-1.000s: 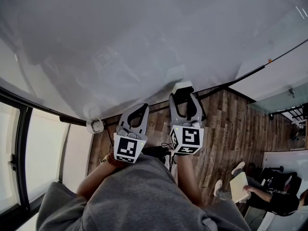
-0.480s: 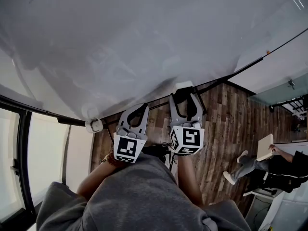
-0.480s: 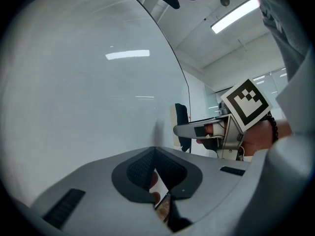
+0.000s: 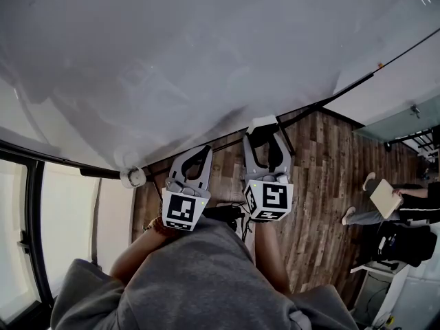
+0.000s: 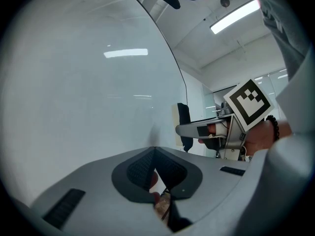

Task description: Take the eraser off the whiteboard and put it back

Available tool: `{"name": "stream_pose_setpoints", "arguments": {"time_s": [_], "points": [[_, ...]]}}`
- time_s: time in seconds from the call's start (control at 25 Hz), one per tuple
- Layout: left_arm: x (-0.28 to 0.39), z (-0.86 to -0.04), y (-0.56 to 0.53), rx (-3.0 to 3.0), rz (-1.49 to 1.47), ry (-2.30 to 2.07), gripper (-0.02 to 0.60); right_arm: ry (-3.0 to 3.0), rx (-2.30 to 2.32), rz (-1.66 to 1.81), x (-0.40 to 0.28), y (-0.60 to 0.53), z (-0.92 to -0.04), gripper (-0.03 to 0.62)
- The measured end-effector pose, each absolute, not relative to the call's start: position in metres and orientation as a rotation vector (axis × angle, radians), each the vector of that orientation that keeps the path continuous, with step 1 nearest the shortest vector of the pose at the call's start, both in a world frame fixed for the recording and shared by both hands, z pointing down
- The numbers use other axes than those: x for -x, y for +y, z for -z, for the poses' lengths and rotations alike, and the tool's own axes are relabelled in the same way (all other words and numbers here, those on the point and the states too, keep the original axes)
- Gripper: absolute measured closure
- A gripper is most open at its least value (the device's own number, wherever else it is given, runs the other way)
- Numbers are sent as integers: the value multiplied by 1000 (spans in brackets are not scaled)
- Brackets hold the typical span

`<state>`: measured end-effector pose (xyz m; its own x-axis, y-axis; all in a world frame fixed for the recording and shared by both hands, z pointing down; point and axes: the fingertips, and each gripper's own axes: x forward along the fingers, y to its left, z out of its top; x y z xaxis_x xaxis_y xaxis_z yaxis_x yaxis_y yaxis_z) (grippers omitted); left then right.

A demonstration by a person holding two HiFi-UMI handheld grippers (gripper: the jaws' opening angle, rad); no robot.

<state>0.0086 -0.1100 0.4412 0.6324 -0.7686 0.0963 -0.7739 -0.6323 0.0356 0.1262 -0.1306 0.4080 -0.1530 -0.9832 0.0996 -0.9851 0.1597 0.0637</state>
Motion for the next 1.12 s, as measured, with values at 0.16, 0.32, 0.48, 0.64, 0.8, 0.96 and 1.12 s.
{"name": "stream_pose_setpoints", "arguments": {"time_s": [0.16,0.32,0.48,0.64,0.8,0.96,1.12], "points": [[-15,-442,-107,-2784,-112,-1287,575,-2280,-1984,-32,-134,-124,-410,356],[-22,-440,-100,-2800,-115,-1258,575,-2252,-2012,-36,-145,-113,-411,356],[-28,-439,-97,-2815,-116,-1235,575,-2227,-2040,-36,-154,-106,-411,356],[-35,-438,-95,-2831,-114,-1207,575,-2206,-2066,-29,-162,-101,-408,356],[-39,-437,-92,-2843,-109,-1187,575,-2181,-2092,-23,-169,-94,-406,356],[-45,-436,-88,-2854,-109,-1159,575,-2159,-2113,-24,-176,-87,-405,356],[-51,-437,-84,-2865,-113,-1133,575,-2138,-2134,-24,-183,-80,-405,356]]}}
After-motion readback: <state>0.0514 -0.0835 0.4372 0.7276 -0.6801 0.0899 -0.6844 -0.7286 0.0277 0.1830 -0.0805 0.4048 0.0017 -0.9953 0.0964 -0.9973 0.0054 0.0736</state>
